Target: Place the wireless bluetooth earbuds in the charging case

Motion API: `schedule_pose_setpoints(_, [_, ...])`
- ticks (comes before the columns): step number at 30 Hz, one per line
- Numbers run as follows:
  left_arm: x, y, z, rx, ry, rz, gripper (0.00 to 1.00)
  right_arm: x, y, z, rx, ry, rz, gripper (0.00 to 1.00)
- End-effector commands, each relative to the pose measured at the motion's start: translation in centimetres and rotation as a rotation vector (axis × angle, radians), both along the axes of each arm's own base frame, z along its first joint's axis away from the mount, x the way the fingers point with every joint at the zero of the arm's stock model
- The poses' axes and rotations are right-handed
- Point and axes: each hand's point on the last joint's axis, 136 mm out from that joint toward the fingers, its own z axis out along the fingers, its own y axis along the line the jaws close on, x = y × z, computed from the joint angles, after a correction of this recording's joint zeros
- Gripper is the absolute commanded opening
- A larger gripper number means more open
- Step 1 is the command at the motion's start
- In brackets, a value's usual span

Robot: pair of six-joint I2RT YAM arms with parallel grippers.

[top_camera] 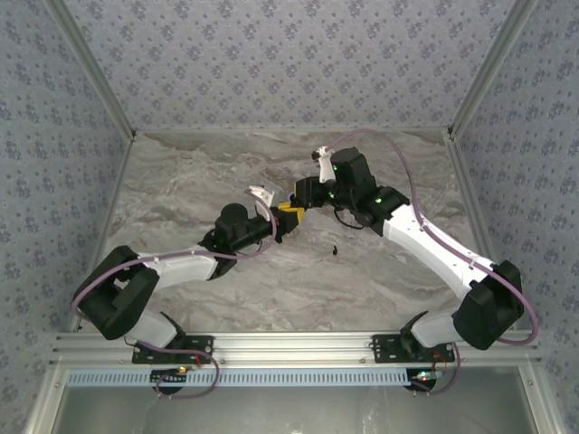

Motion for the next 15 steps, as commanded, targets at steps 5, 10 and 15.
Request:
schedule_pose_setpoints(5, [-0.20,-0.19,4.47,-0.090,-0.079,-0.005,0.16,-0.28,0.23,1.66,0.032,-0.033,0.005,0.22])
schedule_pose_setpoints(10, [-0.27,-0.11,4.75,-0.092,-0.082,-0.005,0.16,-0.35,0.28,1.48,0.031,-0.028,0.008,0.22])
schedule_pose_setpoints(15, [-0.26,-0.14,4.75,-0.090,-0.079,-0.005,0.16,-0.37,0.34,1.53,0.033,-0.027,0.010,0.22])
